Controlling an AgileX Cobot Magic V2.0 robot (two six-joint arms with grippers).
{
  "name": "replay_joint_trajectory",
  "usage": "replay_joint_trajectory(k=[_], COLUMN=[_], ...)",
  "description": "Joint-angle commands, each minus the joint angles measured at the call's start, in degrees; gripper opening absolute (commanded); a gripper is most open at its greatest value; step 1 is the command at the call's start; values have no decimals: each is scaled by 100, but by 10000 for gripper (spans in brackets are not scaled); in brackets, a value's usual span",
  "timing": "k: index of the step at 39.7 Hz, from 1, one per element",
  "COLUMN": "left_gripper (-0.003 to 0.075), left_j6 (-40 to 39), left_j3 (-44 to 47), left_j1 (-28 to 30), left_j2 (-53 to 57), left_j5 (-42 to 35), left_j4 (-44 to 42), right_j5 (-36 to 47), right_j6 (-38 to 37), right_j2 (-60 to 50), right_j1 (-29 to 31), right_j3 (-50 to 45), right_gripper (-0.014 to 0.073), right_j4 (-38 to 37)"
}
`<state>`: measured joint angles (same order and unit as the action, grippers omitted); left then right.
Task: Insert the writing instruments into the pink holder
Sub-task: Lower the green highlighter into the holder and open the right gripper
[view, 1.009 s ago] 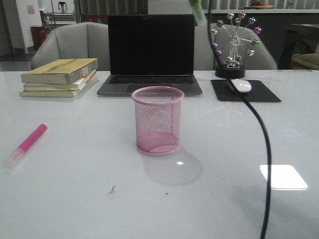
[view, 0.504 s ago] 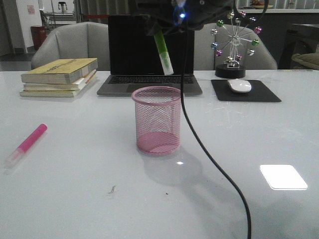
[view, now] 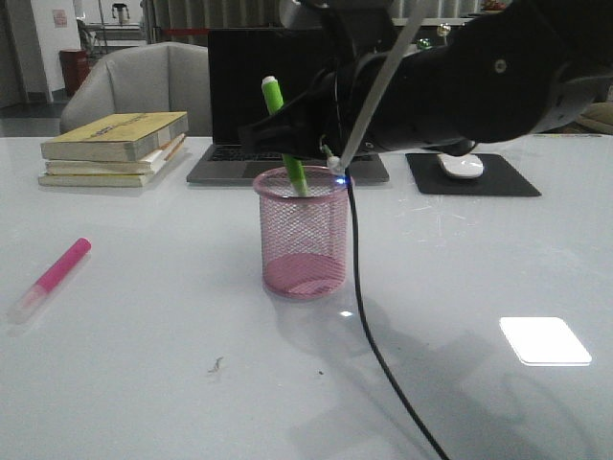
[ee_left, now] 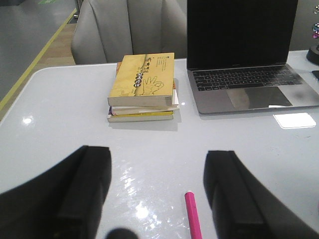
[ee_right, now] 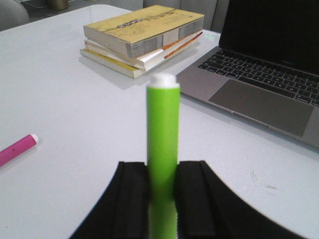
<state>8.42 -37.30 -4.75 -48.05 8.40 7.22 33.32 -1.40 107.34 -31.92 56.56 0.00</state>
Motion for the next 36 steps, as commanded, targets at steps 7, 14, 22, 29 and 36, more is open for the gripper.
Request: replay_joint_trajectory(k=[7,14,22,29,36], left_gripper=[455,455,455,455,455], left_j6=[-14,-14,-14,-14,-14], left_j3=[-225,-225,-225,-225,-225], left_j1=[12,12,12,12,12], left_j2=[30,30,30,30,30], left_j5=[-445,-445,-445,-445,-445], left_j4=[8,8,8,8,8], right_j5=[546,467,135,-1259,-2888], right_j6=[42,42,42,58,58], right_j2=[-292,-297,-589,-1364,-2302], right_j1=[-3,-3,-3,152,389], right_j3=[143,143,143,143,139], right_gripper=[129,340,363,363,363], right_j4=[-97,-97,-91,-91,-193])
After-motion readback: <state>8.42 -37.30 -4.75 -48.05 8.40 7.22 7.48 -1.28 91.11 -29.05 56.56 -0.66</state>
